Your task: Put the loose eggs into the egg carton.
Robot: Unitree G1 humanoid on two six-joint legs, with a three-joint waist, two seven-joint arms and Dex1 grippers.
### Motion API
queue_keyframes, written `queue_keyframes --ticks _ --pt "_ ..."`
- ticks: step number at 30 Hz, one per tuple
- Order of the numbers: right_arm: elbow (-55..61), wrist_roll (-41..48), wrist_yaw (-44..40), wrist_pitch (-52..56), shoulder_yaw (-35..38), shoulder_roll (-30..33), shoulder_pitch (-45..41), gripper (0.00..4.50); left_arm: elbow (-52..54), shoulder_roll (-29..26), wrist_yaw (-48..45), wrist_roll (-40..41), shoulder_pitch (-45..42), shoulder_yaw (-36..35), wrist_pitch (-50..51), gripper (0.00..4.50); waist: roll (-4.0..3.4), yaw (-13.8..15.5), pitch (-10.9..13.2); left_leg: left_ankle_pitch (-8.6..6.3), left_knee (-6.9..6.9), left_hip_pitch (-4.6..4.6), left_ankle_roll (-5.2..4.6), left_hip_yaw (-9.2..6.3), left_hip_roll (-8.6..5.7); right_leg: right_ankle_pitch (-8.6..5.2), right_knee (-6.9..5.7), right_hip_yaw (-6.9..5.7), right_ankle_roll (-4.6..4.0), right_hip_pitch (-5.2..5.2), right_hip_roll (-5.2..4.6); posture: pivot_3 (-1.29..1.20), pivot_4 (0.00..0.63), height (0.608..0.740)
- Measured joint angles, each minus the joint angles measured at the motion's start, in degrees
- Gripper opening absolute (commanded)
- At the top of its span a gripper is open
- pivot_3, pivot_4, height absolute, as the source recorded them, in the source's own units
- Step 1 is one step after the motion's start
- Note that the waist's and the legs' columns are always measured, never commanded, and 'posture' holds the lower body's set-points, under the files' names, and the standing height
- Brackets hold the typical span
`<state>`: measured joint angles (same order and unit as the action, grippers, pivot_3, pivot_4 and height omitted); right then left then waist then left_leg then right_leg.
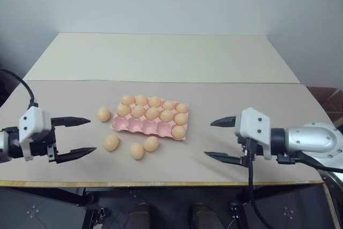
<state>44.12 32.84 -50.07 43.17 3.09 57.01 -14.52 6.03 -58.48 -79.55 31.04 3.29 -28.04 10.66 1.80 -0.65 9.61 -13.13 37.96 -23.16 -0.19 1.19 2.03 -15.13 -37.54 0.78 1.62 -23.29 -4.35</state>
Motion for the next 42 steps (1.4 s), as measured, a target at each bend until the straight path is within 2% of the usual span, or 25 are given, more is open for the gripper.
queue_keyframes --ticks 8,14,19,25,39,42 --pt "0.10 -0.06 -0.86 0.04 -1.33 0.28 -1.55 4.50 2.47 -0.08 -0.10 0.44 4.64 -2.61 0.66 4.49 0.00 -0.03 0.00 0.00 0.00 0.01 0.00 0.03 0.01 0.00 0.00 0.01 0.00 0.00 0.00 0.00 0.150 0.740" --pt "-0.94 -3.44 3.14 1.78 -13.41 -6.59 -7.78 4.50 6.39 -0.08 0.00 1.37 7.08 -5.12 2.91 4.49 0.02 -0.19 -0.01 0.00 -0.01 -0.01 0.00 0.04 0.04 0.00 0.00 0.04 -0.02 -0.08 0.04 0.00 0.150 0.740" --pt "-2.55 -6.92 6.26 3.47 -22.94 -14.93 -12.96 4.50 8.38 -0.11 -0.35 2.29 9.34 -6.95 4.51 4.49 0.02 -0.18 -0.01 0.00 -0.04 -0.02 0.00 0.03 0.03 0.00 -0.02 0.04 -0.02 -0.12 0.05 0.00 0.150 0.740" --pt "-7.32 -11.79 7.86 3.69 -31.40 -21.83 -16.95 4.50 9.11 -0.10 -0.21 1.93 10.90 -7.40 4.53 4.49 0.02 -0.05 -0.02 0.00 -0.04 -0.01 0.00 0.03 0.00 0.01 -0.03 0.02 -0.04 -0.11 0.02 0.00 0.150 0.740" --pt "-19.53 -20.71 5.16 0.58 -40.41 -27.56 -18.89 4.50 9.69 0.13 0.15 1.76 12.50 -7.94 4.52 4.49 0.02 -0.14 -0.02 0.00 -0.04 -0.03 0.00 0.06 0.00 0.01 -0.06 0.03 -0.04 -0.17 0.03 0.00 0.150 0.740" --pt "-24.62 -23.16 5.63 -0.77 -41.20 -30.98 -19.00 4.50 10.76 0.75 0.28 1.62 13.38 -8.06 4.45 4.49 0.04 -0.21 -0.02 0.00 -0.04 -0.01 0.00 0.09 0.02 0.02 -0.11 0.05 -0.05 -0.18 0.05 0.00 0.150 0.740"
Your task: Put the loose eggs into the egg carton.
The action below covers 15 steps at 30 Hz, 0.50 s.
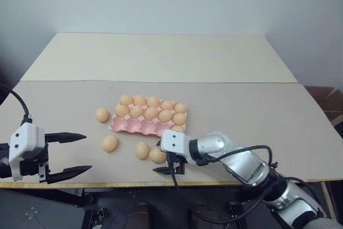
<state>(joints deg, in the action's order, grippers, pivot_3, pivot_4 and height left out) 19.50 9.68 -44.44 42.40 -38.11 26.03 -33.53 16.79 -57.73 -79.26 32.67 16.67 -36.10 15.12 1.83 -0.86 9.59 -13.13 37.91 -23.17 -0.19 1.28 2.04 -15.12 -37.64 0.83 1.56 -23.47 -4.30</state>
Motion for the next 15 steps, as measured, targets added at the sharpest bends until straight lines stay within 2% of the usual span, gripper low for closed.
queue_keyframes --ticks 7,15 --pt "-1.68 -3.31 -0.31 -1.62 0.00 -0.59 0.21 2.20 0.21 1.03 0.57 -1.00 0.66 -0.05 -0.18 4.50 0.00 0.01 0.00 0.00 0.00 -0.02 0.00 0.00 -0.01 0.00 0.01 -0.01 0.00 -0.01 -0.01 0.00 0.150 0.740" --pt "1.88 -3.85 -1.71 -2.91 2.94 1.60 2.03 2.20 -1.53 1.09 0.69 -1.93 0.04 0.06 -2.21 4.50 0.00 0.05 0.00 0.00 0.00 -0.02 0.00 0.00 0.00 0.00 0.02 -0.01 0.00 -0.01 0.00 0.00 0.150 0.740"
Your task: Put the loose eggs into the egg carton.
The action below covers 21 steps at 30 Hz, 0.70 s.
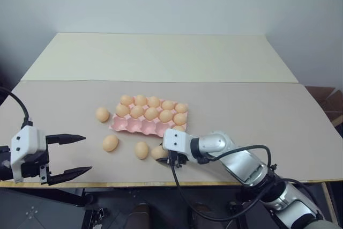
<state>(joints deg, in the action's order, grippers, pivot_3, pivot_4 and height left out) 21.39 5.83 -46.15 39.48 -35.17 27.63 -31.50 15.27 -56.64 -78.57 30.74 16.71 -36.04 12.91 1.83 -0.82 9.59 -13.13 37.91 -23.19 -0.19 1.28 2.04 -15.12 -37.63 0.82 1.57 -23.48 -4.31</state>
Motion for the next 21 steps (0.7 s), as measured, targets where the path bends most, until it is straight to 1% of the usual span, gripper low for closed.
queue_keyframes --ticks 2,5,9,11,14,16,17,19,21 --pt "1.88 0.68 -0.51 0.12 1.80 0.54 0.61 2.20 -0.48 0.03 -0.01 -0.09 -0.25 0.11 -0.34 4.50 0.00 0.00 0.00 0.00 0.00 -0.01 0.00 0.00 0.00 0.00 0.00 0.00 0.00 0.00 0.00 0.00 0.150 0.740" --pt "5.01 4.25 -1.21 1.34 6.39 -0.18 0.12 2.20 -1.19 0.05 -0.04 -0.22 -0.62 0.34 -0.52 4.50 0.00 0.00 0.00 0.00 0.00 0.01 0.00 -0.01 0.01 0.00 -0.01 0.00 0.00 0.01 0.00 0.00 0.150 0.740" --pt "3.68 4.99 0.64 2.28 10.35 -2.89 -6.11 2.20 -2.26 0.12 -0.05 -0.41 -1.60 1.30 -1.71 4.50 0.00 -0.22 0.00 0.00 0.00 0.05 0.00 0.00 0.05 0.03 -0.03 0.00 -0.04 0.00 0.04 0.00 0.150 0.740" --pt "0.23 3.19 2.38 0.76 10.52 -4.22 -7.68 2.20 -2.68 0.18 0.06 -0.61 -2.06 1.60 -2.13 4.50 0.01 -0.19 -0.01 0.00 -0.02 0.03 0.00 0.00 0.04 0.03 -0.01 -0.01 -0.04 0.00 0.04 0.00 0.150 0.740" --pt "-5.95 -0.22 4.03 -2.88 9.01 -5.71 -7.95 2.20 -2.73 0.27 0.28 -1.24 -2.27 2.21 -2.67 4.50 0.01 -0.13 -0.01 0.00 -0.03 -0.11 0.00 0.06 -0.04 0.03 0.00 0.02 -0.04 -0.12 -0.03 0.00 0.150 0.740" --pt "-8.04 -1.35 4.12 -4.79 8.23 -6.09 -7.94 2.20 -2.73 0.33 0.34 -1.25 -2.27 2.29 -2.67 4.50 0.01 -0.12 -0.01 0.00 -0.03 -0.22 0.00 0.08 -0.04 0.03 -0.04 0.05 -0.04 -0.27 -0.04 0.00 0.150 0.740" --pt "-8.64 -2.15 4.12 -5.97 8.05 -6.08 -7.94 2.63 -2.72 0.35 0.40 -1.25 -2.24 2.28 -2.68 4.50 0.01 -0.13 -0.01 0.00 -0.03 -0.24 0.00 0.09 -0.04 0.03 -0.07 0.07 -0.04 -0.32 -0.04 0.00 0.150 0.740" --pt "-9.50 -3.50 4.12 -8.34 7.83 -5.90 -7.87 3.13 -2.68 0.57 0.46 -1.25 -1.90 2.25 -2.69 4.50 0.01 -0.17 -0.01 0.00 -0.03 -0.24 0.00 0.10 -0.02 0.03 -0.11 0.09 -0.04 -0.36 -0.02 0.00 0.150 0.740" --pt "-9.73 -4.57 4.01 -9.50 7.75 -5.80 -7.43 3.87 -2.67 0.69 0.45 -1.26 -1.11 2.21 -2.70 4.50 0.01 -0.20 -0.01 0.00 -0.03 -0.25 0.00 0.14 0.00 0.03 -0.16 0.13 -0.04 -0.44 0.00 0.00 0.150 0.740"
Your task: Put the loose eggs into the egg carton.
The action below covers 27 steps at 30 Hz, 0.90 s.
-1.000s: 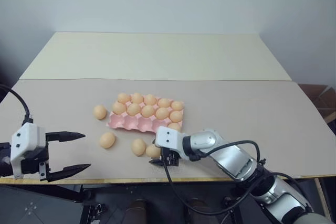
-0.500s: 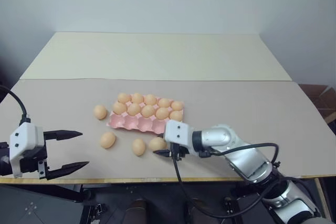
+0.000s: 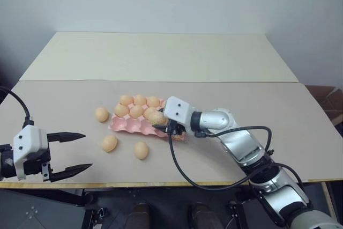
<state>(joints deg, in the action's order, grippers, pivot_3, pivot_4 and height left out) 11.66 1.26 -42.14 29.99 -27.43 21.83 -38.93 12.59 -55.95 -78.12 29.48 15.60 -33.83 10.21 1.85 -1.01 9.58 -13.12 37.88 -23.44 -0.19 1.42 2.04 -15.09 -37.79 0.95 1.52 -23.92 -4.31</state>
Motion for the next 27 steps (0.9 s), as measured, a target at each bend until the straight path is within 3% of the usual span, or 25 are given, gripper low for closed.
queue_keyframes --ticks 2,14,21,27 --pt "0.00 -0.11 -0.25 -0.20 0.00 -0.06 0.30 4.46 0.00 0.03 -0.01 0.00 0.20 -0.03 0.00 4.50 0.00 0.00 0.00 0.00 0.00 0.00 0.00 0.04 0.00 0.00 -0.07 0.04 0.00 -0.05 0.00 0.00 0.150 0.740" --pt "7.73 0.39 -2.20 1.90 2.39 3.07 2.92 4.46 0.02 0.02 0.14 -0.01 -0.13 -0.08 -0.05 4.50 0.00 0.04 0.00 0.00 0.00 -0.04 0.00 0.07 0.00 0.00 -0.08 0.07 0.00 -0.09 -0.01 0.00 0.150 0.740" --pt "19.39 11.37 -14.05 6.66 14.36 19.98 9.11 4.46 -0.33 -0.13 -0.39 0.13 -0.09 -1.33 -0.01 4.50 0.01 0.30 0.01 0.00 0.00 -0.05 0.00 0.06 -0.01 0.00 0.05 0.04 0.00 -0.02 -0.03 0.00 0.150 0.740" --pt "21.62 18.17 -23.07 5.73 24.15 31.97 13.77 4.46 -1.01 -0.21 -1.29 0.05 0.72 -3.38 0.00 4.50 0.01 -0.05 0.01 0.00 0.00 0.03 0.00 0.14 0.06 0.00 0.02 0.09 0.00 -0.02 0.02 0.00 0.150 0.740"
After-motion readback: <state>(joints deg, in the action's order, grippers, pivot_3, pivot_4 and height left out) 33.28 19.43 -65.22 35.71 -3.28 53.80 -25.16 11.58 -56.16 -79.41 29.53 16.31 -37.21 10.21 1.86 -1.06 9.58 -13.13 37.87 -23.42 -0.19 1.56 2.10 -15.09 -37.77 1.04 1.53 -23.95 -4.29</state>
